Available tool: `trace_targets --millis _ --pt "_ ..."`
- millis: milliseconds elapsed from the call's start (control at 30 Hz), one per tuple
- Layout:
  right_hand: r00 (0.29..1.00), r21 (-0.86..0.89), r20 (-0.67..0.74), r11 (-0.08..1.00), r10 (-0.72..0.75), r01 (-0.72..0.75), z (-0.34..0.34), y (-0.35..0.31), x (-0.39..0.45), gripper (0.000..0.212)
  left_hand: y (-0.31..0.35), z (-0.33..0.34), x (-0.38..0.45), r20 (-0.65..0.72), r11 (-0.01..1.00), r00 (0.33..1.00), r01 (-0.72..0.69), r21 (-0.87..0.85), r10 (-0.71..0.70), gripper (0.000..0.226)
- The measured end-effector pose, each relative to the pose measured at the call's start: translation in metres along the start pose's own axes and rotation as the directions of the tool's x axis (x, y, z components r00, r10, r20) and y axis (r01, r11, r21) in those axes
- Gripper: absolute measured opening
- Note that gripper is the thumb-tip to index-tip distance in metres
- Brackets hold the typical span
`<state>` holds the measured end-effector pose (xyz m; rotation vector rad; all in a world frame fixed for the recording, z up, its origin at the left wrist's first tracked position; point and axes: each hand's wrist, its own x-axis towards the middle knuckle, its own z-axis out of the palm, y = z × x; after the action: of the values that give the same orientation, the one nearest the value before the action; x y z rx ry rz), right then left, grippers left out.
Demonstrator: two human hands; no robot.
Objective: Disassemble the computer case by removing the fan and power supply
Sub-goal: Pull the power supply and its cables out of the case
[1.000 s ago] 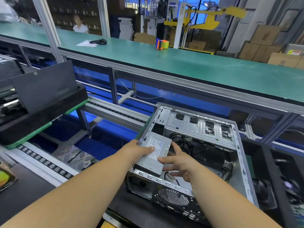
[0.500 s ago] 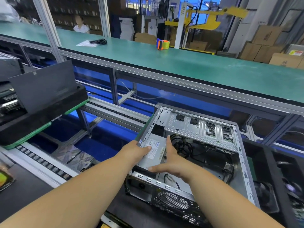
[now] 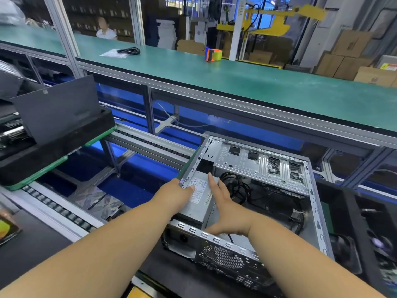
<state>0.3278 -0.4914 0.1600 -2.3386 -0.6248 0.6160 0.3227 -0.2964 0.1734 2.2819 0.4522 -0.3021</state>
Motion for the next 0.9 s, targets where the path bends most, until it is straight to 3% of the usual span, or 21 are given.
trace_targets --millis 133,433,767,900 --pt "1.0 0.067 0.007 0.998 -0.007 0.007 0.001 0.001 0.001 0.137 -0.001 0.001 0.001 -0.005 1.0 1.0 0.002 -0.008 -0.002 0.047" --pt "0.995 -0.04 -0.093 0.999 -0.029 0.026 0.005 -0.001 0.005 0.13 -0.004 0.003 0.002 -0.023 0.999 1.0 0.014 -0.029 -0.014 0.046" --pt "0.983 -0.003 -0.155 0.995 -0.094 0.095 0.007 0.0 0.011 0.113 -0.008 0.003 0.005 -0.035 0.999 0.999 0.004 -0.036 -0.006 0.046" --pt "0.985 -0.014 -0.148 0.996 -0.092 0.091 0.009 0.005 0.012 0.116 -0.008 0.003 0.007 -0.023 0.998 0.999 0.022 -0.063 -0.023 0.047"
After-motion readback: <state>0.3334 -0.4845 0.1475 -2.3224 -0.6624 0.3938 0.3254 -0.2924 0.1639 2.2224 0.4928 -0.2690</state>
